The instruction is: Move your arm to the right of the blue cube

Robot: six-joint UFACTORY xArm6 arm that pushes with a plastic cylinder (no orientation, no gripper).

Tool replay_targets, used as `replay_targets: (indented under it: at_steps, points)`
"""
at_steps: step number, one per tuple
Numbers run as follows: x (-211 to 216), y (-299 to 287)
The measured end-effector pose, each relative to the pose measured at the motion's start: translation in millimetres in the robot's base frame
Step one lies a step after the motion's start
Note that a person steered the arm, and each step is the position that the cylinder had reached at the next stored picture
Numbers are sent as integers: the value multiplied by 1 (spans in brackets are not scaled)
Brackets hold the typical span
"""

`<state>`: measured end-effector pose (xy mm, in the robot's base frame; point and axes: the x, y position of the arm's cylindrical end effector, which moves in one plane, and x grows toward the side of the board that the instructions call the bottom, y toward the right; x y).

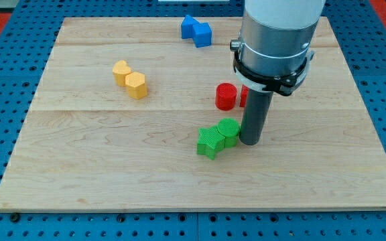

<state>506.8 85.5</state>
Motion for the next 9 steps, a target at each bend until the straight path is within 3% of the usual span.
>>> replay_targets:
  at_steps: [1, 3, 5, 9]
  points:
    - [4, 3]
    - [-106, 65]
    - [-227, 31]
    - [-234, 25]
